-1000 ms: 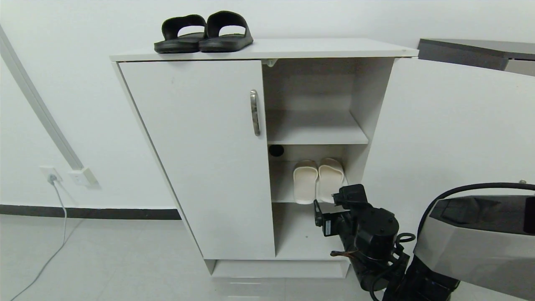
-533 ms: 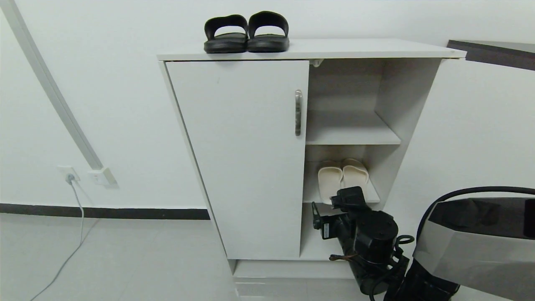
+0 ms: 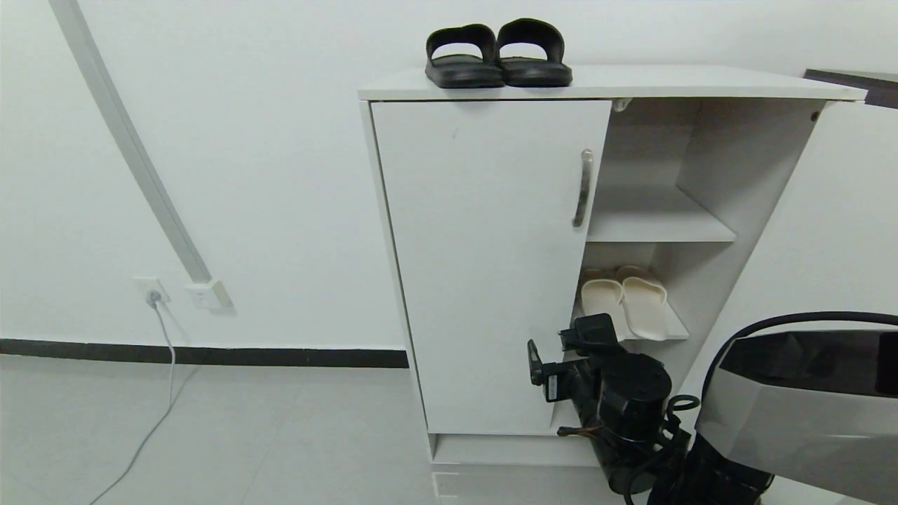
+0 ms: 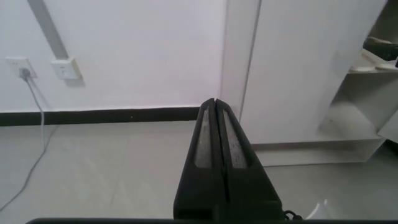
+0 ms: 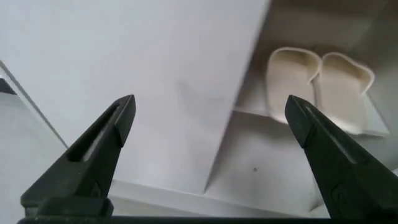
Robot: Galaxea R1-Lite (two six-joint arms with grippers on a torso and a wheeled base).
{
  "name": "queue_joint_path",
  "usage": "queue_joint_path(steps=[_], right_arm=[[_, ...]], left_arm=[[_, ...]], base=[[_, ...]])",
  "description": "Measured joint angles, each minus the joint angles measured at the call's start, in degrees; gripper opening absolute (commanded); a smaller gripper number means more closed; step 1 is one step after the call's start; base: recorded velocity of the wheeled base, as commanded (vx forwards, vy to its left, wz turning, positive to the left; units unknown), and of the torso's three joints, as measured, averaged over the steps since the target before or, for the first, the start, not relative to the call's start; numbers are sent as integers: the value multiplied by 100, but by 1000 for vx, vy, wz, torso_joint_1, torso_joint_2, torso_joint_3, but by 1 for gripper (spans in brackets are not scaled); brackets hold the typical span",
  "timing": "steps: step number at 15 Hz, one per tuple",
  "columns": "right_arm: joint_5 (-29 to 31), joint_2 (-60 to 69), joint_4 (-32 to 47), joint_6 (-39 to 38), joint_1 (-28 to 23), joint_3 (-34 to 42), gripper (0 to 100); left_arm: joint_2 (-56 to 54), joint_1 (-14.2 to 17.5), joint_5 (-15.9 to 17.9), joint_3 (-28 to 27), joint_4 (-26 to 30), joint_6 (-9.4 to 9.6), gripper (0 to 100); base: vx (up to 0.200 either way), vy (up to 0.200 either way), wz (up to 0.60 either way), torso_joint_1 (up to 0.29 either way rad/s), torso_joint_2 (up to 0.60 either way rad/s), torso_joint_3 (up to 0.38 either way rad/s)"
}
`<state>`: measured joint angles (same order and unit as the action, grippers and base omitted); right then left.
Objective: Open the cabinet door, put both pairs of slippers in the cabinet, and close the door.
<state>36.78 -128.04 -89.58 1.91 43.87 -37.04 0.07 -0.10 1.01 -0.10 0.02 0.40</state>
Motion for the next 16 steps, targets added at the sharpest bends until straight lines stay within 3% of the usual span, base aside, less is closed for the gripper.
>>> queue_joint_path(steps=[9, 16], right_arm=[[-840, 116, -37, 0, -57, 366, 100], [-923, 102, -34, -39, -60, 444, 100]], left_arm=[[0, -1, -4, 0, -2, -11, 0], [0, 0, -6, 0, -2, -22, 0]], base=[[0, 0, 0, 0, 0, 0], [0, 0, 0, 0, 0, 0]])
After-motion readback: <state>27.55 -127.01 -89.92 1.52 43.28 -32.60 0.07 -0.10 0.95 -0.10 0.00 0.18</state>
